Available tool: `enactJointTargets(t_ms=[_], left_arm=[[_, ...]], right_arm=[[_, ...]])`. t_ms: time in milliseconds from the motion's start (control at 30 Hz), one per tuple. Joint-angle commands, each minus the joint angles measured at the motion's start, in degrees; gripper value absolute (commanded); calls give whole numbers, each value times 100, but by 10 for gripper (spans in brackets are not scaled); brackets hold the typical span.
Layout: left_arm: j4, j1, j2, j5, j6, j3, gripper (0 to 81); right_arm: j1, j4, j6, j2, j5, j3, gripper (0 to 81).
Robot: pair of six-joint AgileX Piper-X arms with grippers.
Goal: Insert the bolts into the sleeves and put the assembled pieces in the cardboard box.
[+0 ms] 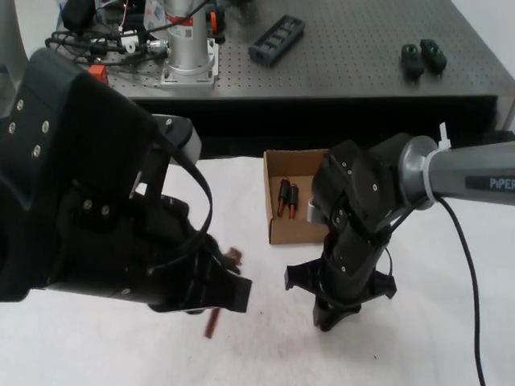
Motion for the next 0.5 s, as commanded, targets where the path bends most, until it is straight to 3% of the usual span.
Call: enactJointTargets(t_ms=[0,233,467], left_arm=[[-820,8,-84,772,-28,139,7],[-3610,8,-84,1878,-1342,751,7],[-6122,8,-84,1885,-2720,1518,7]], right_arm=[[-41,-60,-154,-337,-79,-35,43],[-224,-223,-1095,-2749,-639,1067,43],[-117,-1040,-837,-5296,-3182,2780,43]])
